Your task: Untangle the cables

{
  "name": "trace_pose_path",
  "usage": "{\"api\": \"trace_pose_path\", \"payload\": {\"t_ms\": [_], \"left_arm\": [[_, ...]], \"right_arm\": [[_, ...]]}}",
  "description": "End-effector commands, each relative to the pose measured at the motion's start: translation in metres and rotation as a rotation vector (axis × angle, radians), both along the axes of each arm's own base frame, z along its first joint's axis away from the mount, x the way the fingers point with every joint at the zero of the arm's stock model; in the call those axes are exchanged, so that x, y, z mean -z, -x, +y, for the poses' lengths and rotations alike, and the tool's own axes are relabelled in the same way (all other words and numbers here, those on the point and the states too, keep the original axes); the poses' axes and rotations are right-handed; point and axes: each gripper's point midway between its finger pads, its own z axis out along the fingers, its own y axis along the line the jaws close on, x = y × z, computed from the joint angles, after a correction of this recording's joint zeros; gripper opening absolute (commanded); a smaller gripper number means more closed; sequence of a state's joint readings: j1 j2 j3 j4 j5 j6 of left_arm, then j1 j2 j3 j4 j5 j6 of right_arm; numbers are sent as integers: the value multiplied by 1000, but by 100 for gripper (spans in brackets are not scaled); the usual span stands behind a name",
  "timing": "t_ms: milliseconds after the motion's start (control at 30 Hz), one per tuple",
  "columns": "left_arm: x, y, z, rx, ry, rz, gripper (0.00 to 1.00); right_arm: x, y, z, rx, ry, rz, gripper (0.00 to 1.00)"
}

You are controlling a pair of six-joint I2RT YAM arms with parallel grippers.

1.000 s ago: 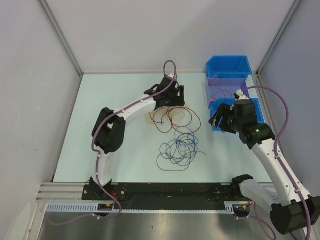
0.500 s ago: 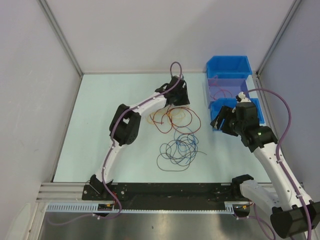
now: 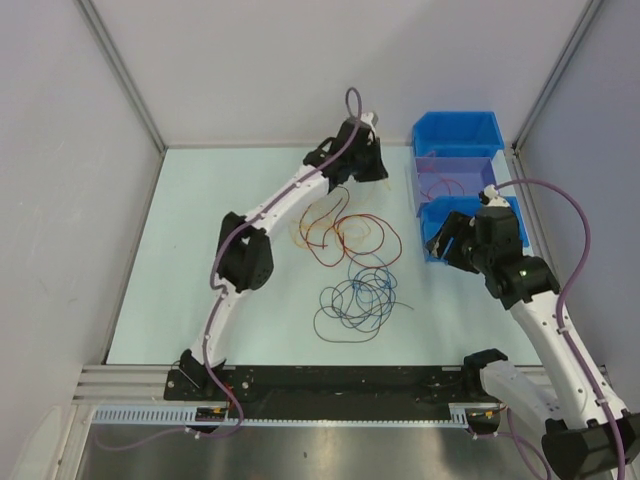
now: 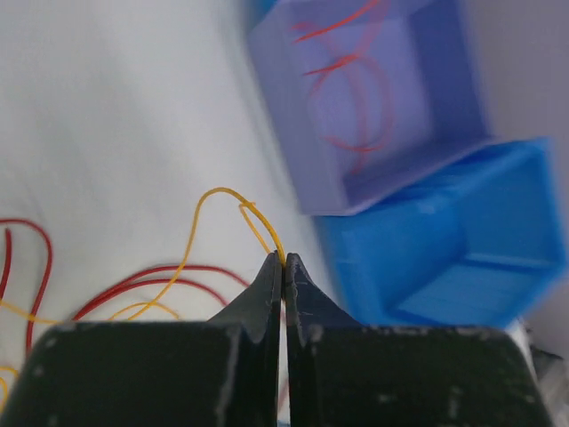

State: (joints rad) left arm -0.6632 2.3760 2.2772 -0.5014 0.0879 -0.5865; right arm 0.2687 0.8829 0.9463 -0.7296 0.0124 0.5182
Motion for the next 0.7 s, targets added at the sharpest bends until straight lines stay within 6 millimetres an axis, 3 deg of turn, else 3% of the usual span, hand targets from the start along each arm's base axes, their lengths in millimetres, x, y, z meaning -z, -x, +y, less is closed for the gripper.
{"api": "trace_pose_path", "payload": {"t_ms": [0,67,100,167,200,267,300,333,367,400,433,467,500,533,567,600,667], "left_arm": [[-260,62,5,227,330,-405,0],[-312,97,5,361,444,-490,0],[-349,122,16,404,505,-539,0],[-395,158,28,496,594,-633,0],[-422,188,40,561,639,-668,0],[-449,216,57,597,671,-735,0],[-451,222,62,602,661,-747,0],[-466,243,80,594,660,-785,0],[-466,246,86,581,643,-792,0],[-449,236,89,528,594,-776,0],[-452,250,105,498,580,-785,0],[-444,250,111,463,561,-772,0],[-397,233,105,429,506,-665,0],[-380,230,108,403,493,-640,0],[-376,245,120,399,499,-642,0],[-314,235,112,392,453,-516,0],[-282,245,117,394,459,-481,0]], "right_arm": [[-23,-2,-13,109,-30,-94,70],[-30,-2,-16,127,-41,-124,70],[-32,-2,-17,137,-45,-134,70],[-35,-3,-19,151,-49,-145,70],[-35,-3,-18,149,-51,-145,70],[-33,-4,-18,150,-51,-139,70],[-34,-3,-18,150,-54,-142,70],[-34,-3,-17,153,-57,-138,70],[-33,-3,-18,154,-56,-137,70],[-35,-2,-18,153,-59,-142,70],[-36,-2,-18,154,-59,-145,70],[-36,-1,-19,158,-56,-146,70],[-38,0,-21,165,-54,-155,70],[-39,1,-22,168,-55,-160,71],[-39,2,-23,171,-51,-159,71],[-39,3,-24,172,-53,-161,71],[-39,4,-24,171,-56,-158,71]]}}
